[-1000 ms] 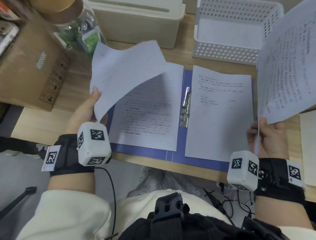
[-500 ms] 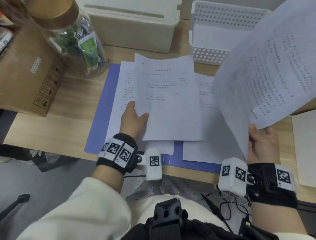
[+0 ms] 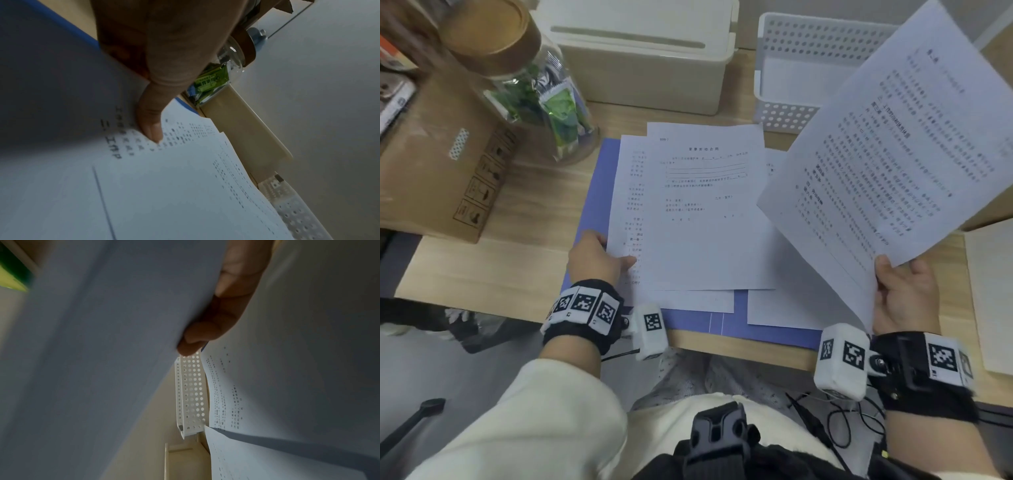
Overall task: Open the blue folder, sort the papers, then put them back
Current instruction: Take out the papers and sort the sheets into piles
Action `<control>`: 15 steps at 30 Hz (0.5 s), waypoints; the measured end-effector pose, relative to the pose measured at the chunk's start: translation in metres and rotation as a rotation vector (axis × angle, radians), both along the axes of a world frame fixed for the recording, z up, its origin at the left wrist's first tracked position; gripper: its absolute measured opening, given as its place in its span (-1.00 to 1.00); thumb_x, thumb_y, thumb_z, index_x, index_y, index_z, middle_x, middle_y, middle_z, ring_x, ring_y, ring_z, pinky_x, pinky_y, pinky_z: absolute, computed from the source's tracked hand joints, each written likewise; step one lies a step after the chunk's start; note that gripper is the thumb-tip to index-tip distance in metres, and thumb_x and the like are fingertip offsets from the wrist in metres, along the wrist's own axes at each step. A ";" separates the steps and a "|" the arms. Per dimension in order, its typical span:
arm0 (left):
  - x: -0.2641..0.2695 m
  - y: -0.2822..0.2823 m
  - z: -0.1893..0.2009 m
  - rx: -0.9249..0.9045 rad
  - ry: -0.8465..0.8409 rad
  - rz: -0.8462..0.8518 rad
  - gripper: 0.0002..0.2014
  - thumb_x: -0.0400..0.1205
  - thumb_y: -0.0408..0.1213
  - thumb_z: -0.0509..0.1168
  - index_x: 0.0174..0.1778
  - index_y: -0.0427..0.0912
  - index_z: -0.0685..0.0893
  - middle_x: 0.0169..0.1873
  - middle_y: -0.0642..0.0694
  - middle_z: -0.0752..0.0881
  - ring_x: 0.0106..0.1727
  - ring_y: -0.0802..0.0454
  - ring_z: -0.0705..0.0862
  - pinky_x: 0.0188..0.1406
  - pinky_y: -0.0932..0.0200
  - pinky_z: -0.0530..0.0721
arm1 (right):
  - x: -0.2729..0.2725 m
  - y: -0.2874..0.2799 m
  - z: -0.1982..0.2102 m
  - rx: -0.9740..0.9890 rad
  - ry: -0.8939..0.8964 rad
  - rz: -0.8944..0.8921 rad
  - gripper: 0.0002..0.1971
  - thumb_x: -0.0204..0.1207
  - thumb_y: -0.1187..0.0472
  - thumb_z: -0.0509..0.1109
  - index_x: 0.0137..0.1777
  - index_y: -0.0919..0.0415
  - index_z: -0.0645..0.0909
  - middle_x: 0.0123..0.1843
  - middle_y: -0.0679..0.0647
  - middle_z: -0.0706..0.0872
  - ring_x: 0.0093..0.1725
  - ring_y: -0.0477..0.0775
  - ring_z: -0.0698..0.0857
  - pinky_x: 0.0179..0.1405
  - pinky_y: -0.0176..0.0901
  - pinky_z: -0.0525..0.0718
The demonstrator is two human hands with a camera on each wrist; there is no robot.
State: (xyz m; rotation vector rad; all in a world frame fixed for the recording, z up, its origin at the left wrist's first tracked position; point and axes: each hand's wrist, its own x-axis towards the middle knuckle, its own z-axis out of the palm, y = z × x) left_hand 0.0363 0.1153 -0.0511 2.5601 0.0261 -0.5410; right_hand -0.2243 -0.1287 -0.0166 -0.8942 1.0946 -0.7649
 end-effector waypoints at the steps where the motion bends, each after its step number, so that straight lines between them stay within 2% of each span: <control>1: 0.000 0.002 0.001 -0.027 -0.030 0.011 -0.60 0.34 -0.34 0.55 0.00 -0.24 0.53 0.00 -0.28 0.72 -0.08 -0.18 0.59 -0.14 0.07 0.42 | 0.000 0.000 0.000 -0.001 0.001 0.001 -0.67 0.61 0.50 0.18 0.06 0.03 0.58 -0.22 -0.19 0.85 -0.16 -0.23 0.80 -0.18 -0.29 0.78; 3: 0.000 0.007 -0.001 -0.097 -0.077 0.054 -0.56 0.30 -0.39 0.56 0.02 -0.26 0.53 -0.07 -0.27 0.74 -0.05 -0.22 0.66 -0.08 0.05 0.49 | -0.001 0.000 0.001 -0.012 0.004 0.004 -0.66 0.61 0.50 0.18 0.04 0.01 0.59 -0.17 -0.18 0.85 -0.09 -0.19 0.79 -0.07 -0.23 0.79; 5: -0.001 0.011 0.001 -0.118 -0.117 0.077 -0.49 0.25 -0.42 0.58 0.06 -0.27 0.51 -0.04 -0.27 0.73 -0.02 -0.26 0.68 0.00 -0.02 0.56 | 0.000 0.000 0.003 -0.026 0.002 0.020 -0.64 0.61 0.51 0.17 0.03 0.00 0.60 -0.12 -0.18 0.84 -0.02 -0.15 0.77 0.04 -0.18 0.76; 8: 0.002 0.017 0.006 -0.137 -0.124 0.074 -0.57 0.33 -0.38 0.53 0.09 -0.27 0.60 -0.02 -0.25 0.73 -0.02 -0.21 0.69 0.06 0.03 0.55 | 0.004 0.001 0.004 -0.029 0.006 0.027 -0.64 0.61 0.52 0.17 0.02 0.01 0.59 -0.15 -0.19 0.85 -0.07 -0.19 0.79 -0.01 -0.21 0.77; 12: 0.002 0.021 0.024 -0.091 -0.194 0.003 -0.73 0.47 -0.23 0.40 0.07 -0.19 0.74 -0.07 -0.22 0.77 -0.02 -0.22 0.67 -0.04 0.09 0.50 | 0.009 0.002 0.002 -0.037 0.004 0.039 -0.64 0.61 0.53 0.17 0.05 0.03 0.61 -0.14 -0.18 0.85 -0.05 -0.18 0.78 0.03 -0.20 0.76; 15: 0.008 0.022 0.033 -0.093 -0.238 -0.025 -0.75 0.54 -0.24 0.32 0.08 -0.24 0.75 -0.05 -0.31 0.79 0.02 -0.29 0.68 -0.14 0.10 0.43 | 0.018 0.006 0.001 -0.026 -0.021 0.080 -0.65 0.62 0.52 0.16 0.10 0.07 0.61 -0.20 -0.19 0.85 -0.12 -0.23 0.78 0.02 -0.26 0.75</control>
